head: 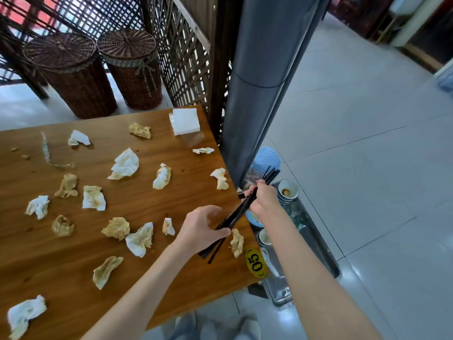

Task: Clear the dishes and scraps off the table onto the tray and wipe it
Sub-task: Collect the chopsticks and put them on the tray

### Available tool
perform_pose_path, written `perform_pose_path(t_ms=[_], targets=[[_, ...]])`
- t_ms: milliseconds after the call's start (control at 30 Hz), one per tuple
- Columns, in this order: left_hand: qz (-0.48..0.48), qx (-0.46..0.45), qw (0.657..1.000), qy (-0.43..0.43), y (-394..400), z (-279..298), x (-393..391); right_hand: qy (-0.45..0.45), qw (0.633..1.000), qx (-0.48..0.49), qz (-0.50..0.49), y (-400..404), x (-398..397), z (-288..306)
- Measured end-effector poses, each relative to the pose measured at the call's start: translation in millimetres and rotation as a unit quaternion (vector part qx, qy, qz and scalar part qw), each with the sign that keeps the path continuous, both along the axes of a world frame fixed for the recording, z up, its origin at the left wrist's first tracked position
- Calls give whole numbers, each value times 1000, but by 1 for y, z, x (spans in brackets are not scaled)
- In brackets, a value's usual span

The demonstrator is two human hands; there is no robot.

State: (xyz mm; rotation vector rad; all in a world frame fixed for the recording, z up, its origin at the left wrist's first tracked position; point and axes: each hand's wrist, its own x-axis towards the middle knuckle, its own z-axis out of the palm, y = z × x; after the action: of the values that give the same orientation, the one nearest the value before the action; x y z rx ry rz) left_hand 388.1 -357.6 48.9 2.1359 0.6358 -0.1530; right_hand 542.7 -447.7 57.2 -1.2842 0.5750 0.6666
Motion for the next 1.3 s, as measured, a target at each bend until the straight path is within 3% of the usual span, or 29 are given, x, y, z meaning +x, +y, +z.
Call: perform_pose_path(t_ms=[200, 400, 767, 1100, 1300], targets=[[-94, -140, 983, 74, -35, -10, 47, 6, 998, 44, -31, -35, 26, -1], [-100, -155, 977, 105, -100, -26, 106, 14, 998, 54, -43, -97, 82, -17], [-1, -232, 955, 187, -253, -62, 175, 112, 983, 3, 147, -218, 167, -61], [11, -161, 955, 249, -305, -120, 173, 171, 959, -5, 224, -265, 176, -131], [3, -143, 950, 278, -309, -184, 152, 234, 949, -7, 209, -286, 157, -198]])
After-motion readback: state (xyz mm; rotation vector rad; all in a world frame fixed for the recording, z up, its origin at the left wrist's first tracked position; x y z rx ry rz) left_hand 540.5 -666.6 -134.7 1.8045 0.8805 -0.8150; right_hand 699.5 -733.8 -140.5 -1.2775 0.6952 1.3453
